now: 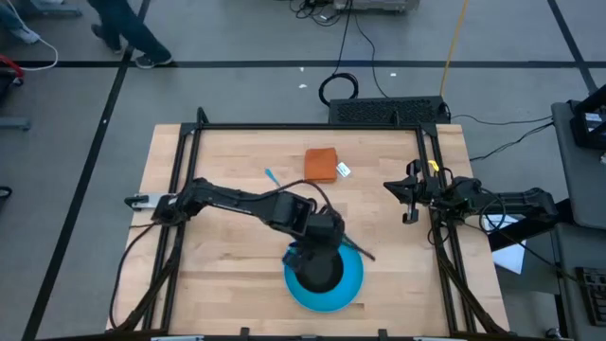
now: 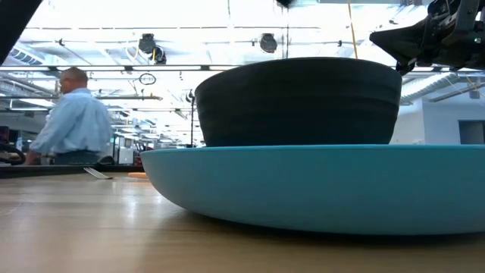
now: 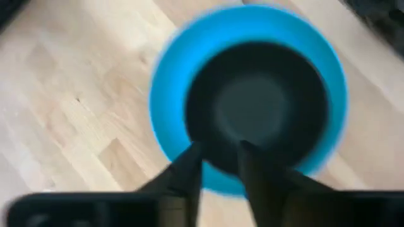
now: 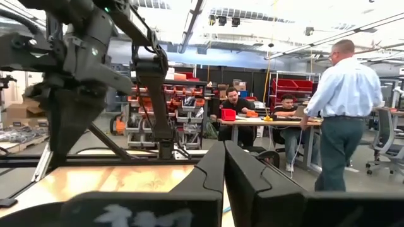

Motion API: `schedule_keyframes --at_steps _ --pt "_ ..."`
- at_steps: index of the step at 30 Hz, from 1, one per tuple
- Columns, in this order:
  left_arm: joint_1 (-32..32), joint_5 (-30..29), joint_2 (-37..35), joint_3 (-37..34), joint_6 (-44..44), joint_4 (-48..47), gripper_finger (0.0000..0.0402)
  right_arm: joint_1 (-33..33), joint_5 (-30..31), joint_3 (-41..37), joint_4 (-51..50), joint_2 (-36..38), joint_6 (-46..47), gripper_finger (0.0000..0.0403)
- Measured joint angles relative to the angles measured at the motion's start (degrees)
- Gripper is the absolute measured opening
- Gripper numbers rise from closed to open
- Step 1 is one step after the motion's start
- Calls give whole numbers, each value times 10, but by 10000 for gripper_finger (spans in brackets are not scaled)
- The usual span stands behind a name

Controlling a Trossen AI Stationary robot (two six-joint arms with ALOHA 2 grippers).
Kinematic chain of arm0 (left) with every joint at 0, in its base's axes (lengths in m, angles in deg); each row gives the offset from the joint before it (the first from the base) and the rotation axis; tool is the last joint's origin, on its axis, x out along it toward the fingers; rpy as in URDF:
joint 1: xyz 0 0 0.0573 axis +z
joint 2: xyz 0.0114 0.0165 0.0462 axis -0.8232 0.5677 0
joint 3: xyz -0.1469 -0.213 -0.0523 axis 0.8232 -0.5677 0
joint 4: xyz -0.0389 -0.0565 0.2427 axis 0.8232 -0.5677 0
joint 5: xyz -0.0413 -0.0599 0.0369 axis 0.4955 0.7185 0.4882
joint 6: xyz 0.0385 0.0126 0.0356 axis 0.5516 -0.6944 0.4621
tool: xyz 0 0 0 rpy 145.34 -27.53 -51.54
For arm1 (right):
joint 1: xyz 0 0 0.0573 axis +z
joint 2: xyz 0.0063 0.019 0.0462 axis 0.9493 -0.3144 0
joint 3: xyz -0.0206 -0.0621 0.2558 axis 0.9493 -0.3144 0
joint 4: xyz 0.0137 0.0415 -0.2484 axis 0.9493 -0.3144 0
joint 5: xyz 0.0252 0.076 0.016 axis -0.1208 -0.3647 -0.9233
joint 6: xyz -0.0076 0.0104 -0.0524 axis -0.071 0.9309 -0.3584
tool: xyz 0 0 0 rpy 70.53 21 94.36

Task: Set table place
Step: Put the orange fork on the left side of the blue plate

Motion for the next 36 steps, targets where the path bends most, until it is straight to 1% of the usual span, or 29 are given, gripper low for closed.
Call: schedule_keyframes --at_steps 3,4,6,7,9,11,14,17,21,24,27,30,32,36 --pt "-12 -8 -28 -13 53 -81 24 0 0 0 -10 0 0 0" --pt "-13 -11 -38 -13 53 -107 13 0 0 0 -12 0 0 0" --pt "-13 -19 -58 -12 21 -146 11 0 0 0 -17 0 0 0" --pt "-12 -19 -67 -12 5 -150 11 0 0 0 -17 0 0 0" --pt "-11 -19 -91 -12 -20 -144 6 0 0 0 -15 0 -3 0" --pt "-11 -20 -118 -12 -26 -137 4 0 0 0 -13 -1 -3 0" --pt "-13 -48 -165 -12 -54 -107 4 0 -1 0 -12 -2 -3 0" --pt "-12 -89 -208 -12 -95 -67 3 0 -2 0 -13 -3 -5 0" --pt "-12 -164 -265 -11 -151 -21 2 0 -2 0 -12 -3 -10 0" --pt "-16 -218 -295 -21 -188 5 2 0 -2 0 -12 -3 -11 0" --pt "-26 -270 -323 -58 -208 28 2 0 -2 0 -11 -3 -11 0" --pt "-36 -309 -362 -120 -213 59 1 0 -2 0 -11 -3 -9 0" --pt "-38 -319 -396 -176 -221 102 1 0 -2 0 -12 -3 -8 0" --pt "-37 -336 -487 -313 -223 232 1 0 -2 0 -12 -3 -5 0"
